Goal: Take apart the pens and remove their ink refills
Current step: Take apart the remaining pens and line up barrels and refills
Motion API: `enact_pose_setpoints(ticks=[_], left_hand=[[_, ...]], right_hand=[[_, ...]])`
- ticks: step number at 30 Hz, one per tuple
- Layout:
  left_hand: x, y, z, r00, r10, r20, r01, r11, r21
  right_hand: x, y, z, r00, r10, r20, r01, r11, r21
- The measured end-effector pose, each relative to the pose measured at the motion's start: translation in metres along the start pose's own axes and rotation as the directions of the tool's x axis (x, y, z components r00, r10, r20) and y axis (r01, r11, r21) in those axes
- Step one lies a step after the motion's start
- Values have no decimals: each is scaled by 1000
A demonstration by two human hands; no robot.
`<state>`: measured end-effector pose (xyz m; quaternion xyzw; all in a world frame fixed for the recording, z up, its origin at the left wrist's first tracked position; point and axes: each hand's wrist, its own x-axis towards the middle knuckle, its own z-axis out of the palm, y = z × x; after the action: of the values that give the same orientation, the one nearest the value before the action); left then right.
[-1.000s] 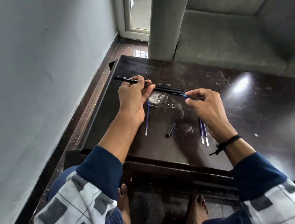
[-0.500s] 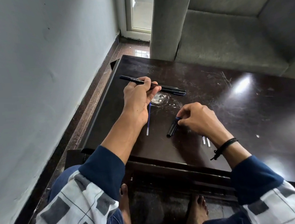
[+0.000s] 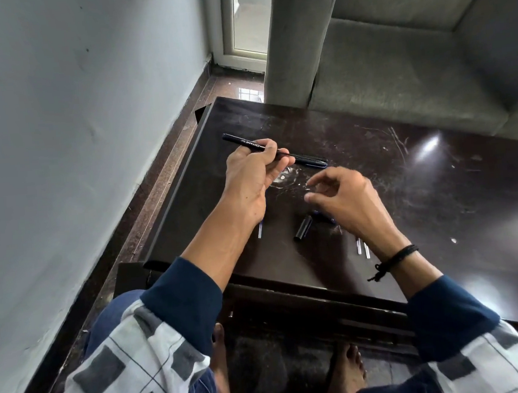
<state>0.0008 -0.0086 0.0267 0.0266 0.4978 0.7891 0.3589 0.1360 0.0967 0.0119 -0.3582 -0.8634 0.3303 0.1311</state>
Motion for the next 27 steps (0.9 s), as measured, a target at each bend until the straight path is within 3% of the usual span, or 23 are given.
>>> enact_pose_setpoints(ticks=[5, 10, 13, 19, 24, 27], left_hand=[[-2, -7, 4, 999, -33, 29, 33, 999, -9], [-4, -8, 7, 999, -39, 32, 40, 998, -54], [-5, -11, 9, 998, -52, 38, 54, 997, -56], [-8, -15, 10, 994, -80, 77, 83, 996, -34], [-6, -9, 6, 997, -67, 46, 69, 996, -51], [-5, -7, 4, 997, -70, 31, 71, 997, -32]], right_hand=[[-3, -9, 5, 991, 130, 25, -124, 842, 525], [-4, -11, 3, 959, 263, 107, -246, 583, 774], [-5, -12, 2, 949, 266, 167, -275, 448, 851], [-6, -13, 1, 944, 279, 177, -254, 272, 928], [-2, -12, -6, 935, 345, 82, -158, 198, 967], [0, -9, -12, 914, 405, -23, -73, 218, 973]])
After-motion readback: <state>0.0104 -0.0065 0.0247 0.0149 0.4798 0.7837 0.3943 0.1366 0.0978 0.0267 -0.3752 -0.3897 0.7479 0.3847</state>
